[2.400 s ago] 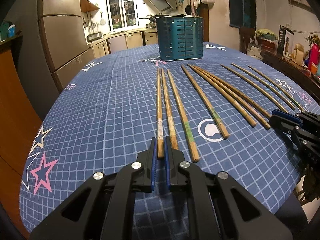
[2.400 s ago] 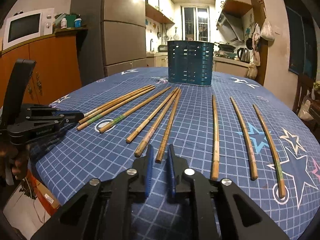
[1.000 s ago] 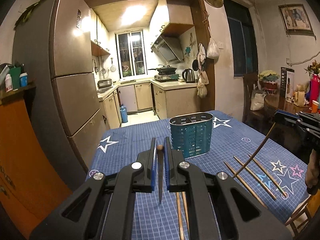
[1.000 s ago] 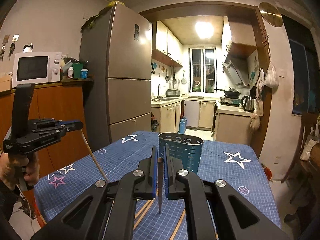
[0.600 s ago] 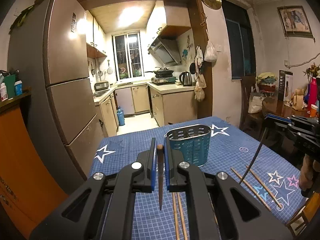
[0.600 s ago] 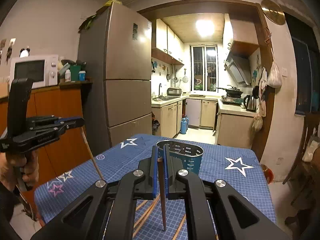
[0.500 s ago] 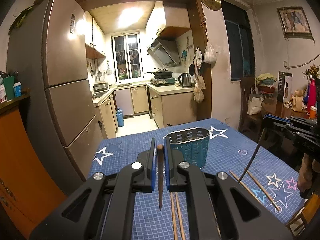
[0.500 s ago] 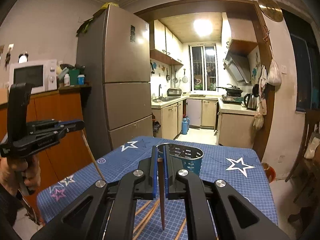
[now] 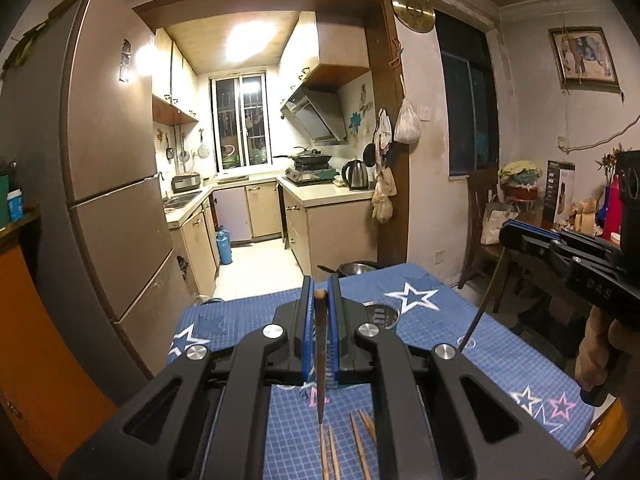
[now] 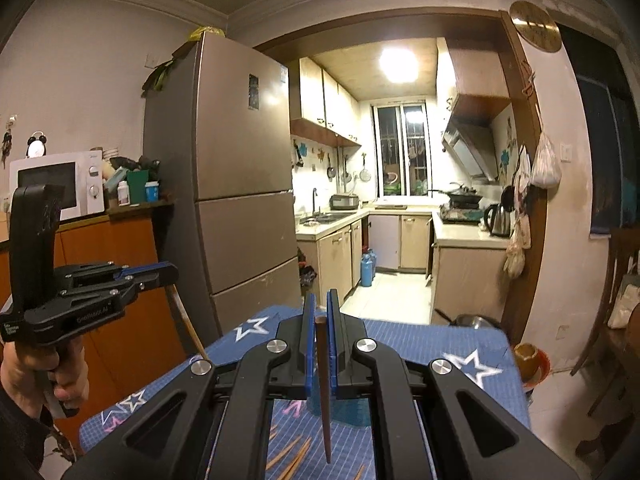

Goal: Organize utensils
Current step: 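Lift the held chopsticks with both tools and carry them above the utensil holder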

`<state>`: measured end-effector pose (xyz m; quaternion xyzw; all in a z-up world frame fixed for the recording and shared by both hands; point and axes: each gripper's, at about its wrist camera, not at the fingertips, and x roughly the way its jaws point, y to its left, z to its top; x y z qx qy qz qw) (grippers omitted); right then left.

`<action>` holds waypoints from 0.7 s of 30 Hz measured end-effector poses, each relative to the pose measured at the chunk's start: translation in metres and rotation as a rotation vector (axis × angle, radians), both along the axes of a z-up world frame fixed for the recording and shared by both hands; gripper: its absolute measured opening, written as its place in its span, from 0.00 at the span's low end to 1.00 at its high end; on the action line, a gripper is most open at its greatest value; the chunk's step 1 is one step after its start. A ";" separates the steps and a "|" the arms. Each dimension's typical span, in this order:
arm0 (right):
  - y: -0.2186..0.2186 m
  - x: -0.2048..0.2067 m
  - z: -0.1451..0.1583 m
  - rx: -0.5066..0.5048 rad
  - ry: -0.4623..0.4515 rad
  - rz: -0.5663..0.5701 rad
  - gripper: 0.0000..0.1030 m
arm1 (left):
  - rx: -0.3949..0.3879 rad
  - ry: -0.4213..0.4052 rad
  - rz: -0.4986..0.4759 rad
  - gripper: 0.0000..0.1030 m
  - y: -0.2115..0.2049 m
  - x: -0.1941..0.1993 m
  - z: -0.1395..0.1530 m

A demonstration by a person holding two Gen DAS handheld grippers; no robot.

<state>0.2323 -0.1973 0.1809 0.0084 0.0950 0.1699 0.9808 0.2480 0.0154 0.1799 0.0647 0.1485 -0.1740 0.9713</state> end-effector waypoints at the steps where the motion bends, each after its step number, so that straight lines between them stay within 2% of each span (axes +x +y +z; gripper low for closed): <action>1: -0.001 0.004 0.005 0.002 -0.002 -0.003 0.06 | -0.002 -0.001 -0.001 0.05 -0.002 0.003 0.003; 14: -0.008 0.059 0.058 0.039 -0.043 -0.039 0.06 | -0.032 -0.022 0.008 0.05 -0.034 0.042 0.040; 21: -0.013 0.098 0.068 0.067 -0.042 -0.070 0.06 | -0.046 -0.020 0.033 0.05 -0.042 0.073 0.043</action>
